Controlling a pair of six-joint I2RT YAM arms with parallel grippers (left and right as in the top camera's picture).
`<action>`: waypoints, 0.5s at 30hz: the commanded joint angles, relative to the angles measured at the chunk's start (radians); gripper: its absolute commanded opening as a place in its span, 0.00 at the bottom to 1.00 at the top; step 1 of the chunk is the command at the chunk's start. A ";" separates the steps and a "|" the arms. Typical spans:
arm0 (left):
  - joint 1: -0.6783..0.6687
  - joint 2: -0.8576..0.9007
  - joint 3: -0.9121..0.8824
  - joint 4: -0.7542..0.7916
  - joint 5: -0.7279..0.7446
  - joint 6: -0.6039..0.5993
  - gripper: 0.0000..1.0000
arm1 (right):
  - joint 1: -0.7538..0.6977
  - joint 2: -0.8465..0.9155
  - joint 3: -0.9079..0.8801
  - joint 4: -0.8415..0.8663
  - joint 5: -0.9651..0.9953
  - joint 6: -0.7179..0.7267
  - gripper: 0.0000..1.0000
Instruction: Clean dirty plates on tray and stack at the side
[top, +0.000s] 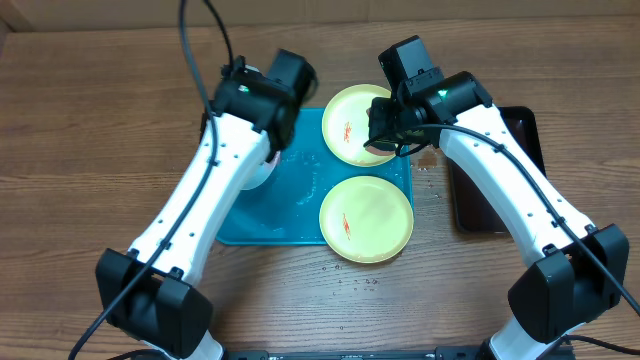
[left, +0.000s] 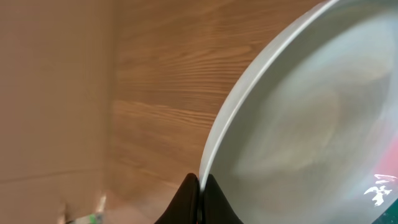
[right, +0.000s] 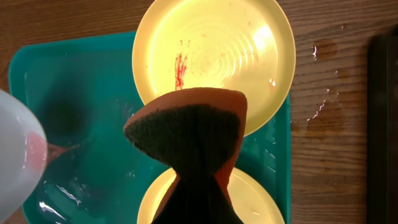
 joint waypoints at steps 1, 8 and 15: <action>-0.051 -0.014 0.010 -0.046 -0.197 -0.164 0.04 | -0.004 -0.014 0.019 -0.003 -0.006 -0.004 0.04; -0.108 -0.014 0.010 -0.097 -0.218 -0.204 0.04 | -0.004 -0.014 0.019 -0.034 -0.006 -0.007 0.04; -0.122 -0.014 0.010 -0.126 -0.219 -0.215 0.04 | -0.004 -0.015 0.019 -0.043 -0.006 -0.008 0.04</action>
